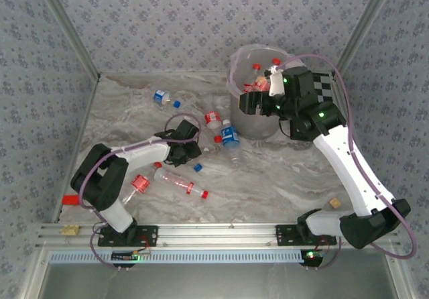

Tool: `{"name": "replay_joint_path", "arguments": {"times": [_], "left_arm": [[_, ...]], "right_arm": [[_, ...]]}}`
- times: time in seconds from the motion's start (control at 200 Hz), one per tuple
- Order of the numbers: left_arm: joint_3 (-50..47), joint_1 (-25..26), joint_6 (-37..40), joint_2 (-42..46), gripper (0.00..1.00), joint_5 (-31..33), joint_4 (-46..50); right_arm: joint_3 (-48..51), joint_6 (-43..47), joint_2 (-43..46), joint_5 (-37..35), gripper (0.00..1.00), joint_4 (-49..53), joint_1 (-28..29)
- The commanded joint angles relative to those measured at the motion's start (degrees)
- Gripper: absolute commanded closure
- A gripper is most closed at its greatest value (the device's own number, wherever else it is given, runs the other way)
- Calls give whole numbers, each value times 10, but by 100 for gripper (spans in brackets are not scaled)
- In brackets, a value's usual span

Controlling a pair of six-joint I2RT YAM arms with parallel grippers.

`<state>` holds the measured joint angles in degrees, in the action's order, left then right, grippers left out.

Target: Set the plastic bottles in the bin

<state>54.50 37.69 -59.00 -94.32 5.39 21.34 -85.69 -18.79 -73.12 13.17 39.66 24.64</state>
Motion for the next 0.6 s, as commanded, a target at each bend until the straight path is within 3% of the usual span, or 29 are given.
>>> {"name": "replay_joint_path", "arguments": {"times": [0.0, 0.18, 0.285, 0.44, 0.595], "left_arm": [[43, 8, 36, 10, 46, -2, 22], [92, 15, 130, 79, 56, -5, 69], [91, 20, 193, 144, 59, -31, 51], [36, 35, 306, 246, 66, -142, -60], [16, 38, 344, 289, 78, -230, -98]], "right_arm": [[-3, 7, 15, -11, 13, 16, -2], [-29, 19, 0, 18, 12, 1, 11], [-48, 20, -19, 45, 12, -22, 30], [-89, 0, -68, 97, 18, -50, 37], [-127, -16, -123, 140, 20, -71, 54]]}}
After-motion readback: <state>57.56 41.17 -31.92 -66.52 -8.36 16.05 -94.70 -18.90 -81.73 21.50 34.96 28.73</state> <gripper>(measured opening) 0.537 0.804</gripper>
